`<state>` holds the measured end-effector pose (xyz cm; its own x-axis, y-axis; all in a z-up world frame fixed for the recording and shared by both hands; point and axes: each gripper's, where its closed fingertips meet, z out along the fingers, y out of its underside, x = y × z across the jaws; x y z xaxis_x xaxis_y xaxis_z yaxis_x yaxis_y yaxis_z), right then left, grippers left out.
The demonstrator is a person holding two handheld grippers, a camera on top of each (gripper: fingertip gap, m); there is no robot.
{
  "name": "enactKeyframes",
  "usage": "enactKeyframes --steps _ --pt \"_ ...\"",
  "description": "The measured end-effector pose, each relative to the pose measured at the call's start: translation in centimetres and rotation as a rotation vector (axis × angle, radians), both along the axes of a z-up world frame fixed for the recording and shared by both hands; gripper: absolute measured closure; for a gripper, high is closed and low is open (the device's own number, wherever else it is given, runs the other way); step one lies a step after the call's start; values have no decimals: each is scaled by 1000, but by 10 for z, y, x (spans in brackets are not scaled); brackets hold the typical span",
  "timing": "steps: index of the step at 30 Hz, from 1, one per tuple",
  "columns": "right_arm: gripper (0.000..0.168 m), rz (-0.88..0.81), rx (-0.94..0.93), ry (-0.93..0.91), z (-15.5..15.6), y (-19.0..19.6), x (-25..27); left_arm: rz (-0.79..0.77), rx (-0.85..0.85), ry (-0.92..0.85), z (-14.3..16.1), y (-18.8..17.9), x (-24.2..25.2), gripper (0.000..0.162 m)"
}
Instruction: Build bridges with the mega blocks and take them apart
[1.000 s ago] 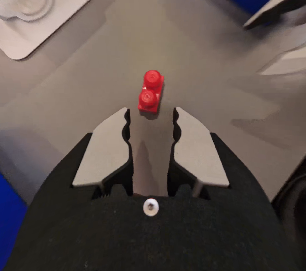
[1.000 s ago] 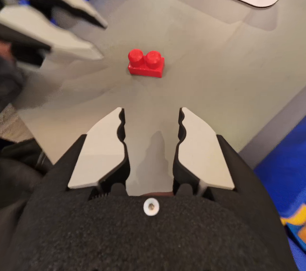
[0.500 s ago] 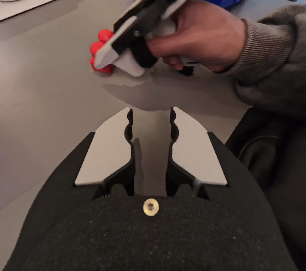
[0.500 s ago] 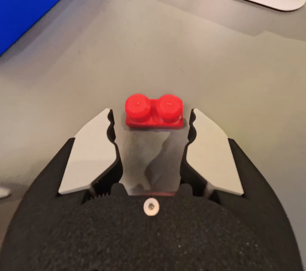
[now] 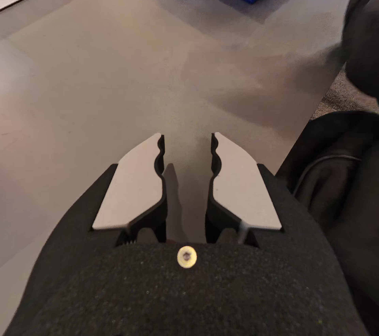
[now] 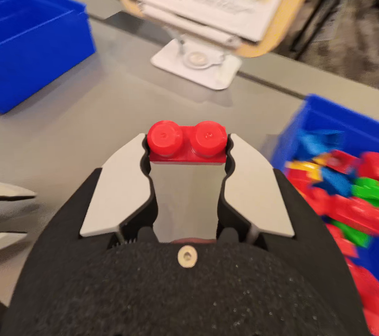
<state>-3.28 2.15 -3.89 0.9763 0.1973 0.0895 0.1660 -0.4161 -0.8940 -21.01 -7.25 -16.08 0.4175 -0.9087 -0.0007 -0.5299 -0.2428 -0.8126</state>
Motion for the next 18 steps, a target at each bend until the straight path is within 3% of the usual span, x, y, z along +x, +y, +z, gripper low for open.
enactKeyframes --steps 4,8,13,18 --pt "97 -212 5 35 22 -26 115 1 -1 19 -4 0 0 119" --pt "97 -387 -129 59 -15 -41 203 -3 -3 48 -11 0 2 119" --pt "97 -458 -352 54 -72 -45 241 -5 3 74 -17 0 2 119" --pt "97 -490 -443 46 -96 -43 252 1 -1 72 -17 2 0 119"
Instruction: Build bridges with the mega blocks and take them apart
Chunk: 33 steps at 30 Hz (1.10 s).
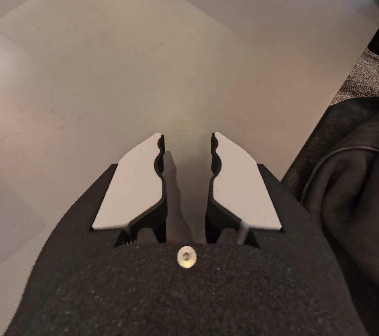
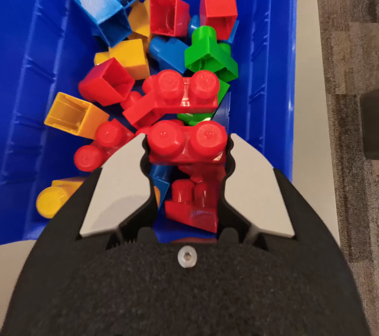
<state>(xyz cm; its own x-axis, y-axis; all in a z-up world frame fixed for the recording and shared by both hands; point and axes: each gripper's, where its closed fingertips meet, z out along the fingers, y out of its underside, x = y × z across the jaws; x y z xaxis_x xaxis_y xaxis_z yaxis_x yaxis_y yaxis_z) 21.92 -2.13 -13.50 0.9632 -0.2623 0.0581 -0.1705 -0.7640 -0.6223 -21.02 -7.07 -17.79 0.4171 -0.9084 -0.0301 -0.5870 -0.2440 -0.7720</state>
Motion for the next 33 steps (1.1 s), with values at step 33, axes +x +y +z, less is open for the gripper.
enactKeyframes --steps 33 --pt "105 720 694 105 30 -90 -305 347 187 -326 68 29 -59 115"
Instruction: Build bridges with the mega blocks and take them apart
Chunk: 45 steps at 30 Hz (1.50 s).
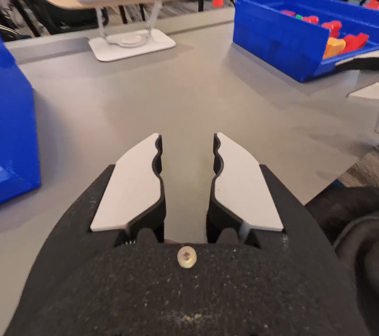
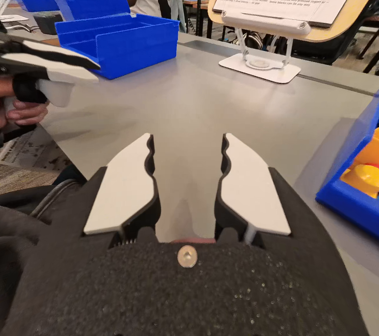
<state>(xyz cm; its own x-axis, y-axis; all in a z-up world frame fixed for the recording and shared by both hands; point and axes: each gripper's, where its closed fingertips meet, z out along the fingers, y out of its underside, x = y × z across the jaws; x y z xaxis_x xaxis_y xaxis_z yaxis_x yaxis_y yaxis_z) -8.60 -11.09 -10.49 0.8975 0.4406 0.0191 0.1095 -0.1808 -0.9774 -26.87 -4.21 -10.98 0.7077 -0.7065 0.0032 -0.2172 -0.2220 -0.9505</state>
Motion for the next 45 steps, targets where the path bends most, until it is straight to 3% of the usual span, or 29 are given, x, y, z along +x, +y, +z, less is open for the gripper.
enactKeyframes --steps 7,26,30,36,42,45 --pt "109 -75 -29 50 -6 2 15 54 7 22 -9 9 -4 115" --pt "111 -90 -58 32 -13 6 24 -85 -50 109 -32 -6 27 109" --pt "111 -247 19 -9 8 7 78 -243 -165 96 -38 -24 87 98" --pt "108 -593 124 106 33 -10 204 -283 -69 77 -19 -18 217 102" --pt "107 -870 61 74 6 -30 298 -244 -136 22 -15 -12 340 98" --pt "107 -886 10 102 -5 -28 311 -135 -82 19 -14 4 358 116"
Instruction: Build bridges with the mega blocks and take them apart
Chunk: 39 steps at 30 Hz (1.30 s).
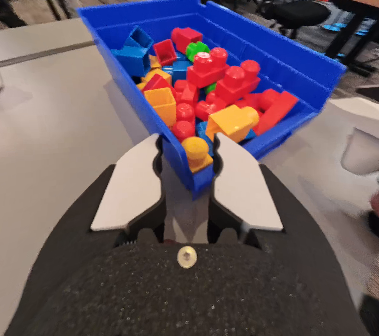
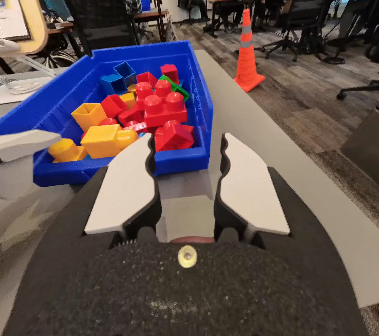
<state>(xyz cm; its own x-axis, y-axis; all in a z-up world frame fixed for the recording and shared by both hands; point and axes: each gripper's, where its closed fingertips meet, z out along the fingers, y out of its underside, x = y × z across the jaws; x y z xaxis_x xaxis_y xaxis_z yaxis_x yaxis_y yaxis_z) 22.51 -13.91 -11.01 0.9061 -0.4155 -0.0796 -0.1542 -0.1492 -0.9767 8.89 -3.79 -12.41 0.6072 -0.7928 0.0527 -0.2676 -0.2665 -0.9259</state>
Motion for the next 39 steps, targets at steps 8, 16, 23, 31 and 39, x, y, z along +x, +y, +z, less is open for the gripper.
enactKeyframes --steps 8,16,23,31,39 --pt "113 4 -61 62 -12 13 0 187 -39 14 -2 25 -40 156" --pt "164 50 -64 124 -12 22 -36 213 15 16 3 13 -69 157" --pt "165 124 48 96 23 42 -119 307 121 6 31 15 -158 158" --pt "165 383 48 98 39 108 -279 574 161 24 53 29 -331 158" --pt "165 506 -95 102 -7 153 -339 676 75 113 7 48 -394 157"
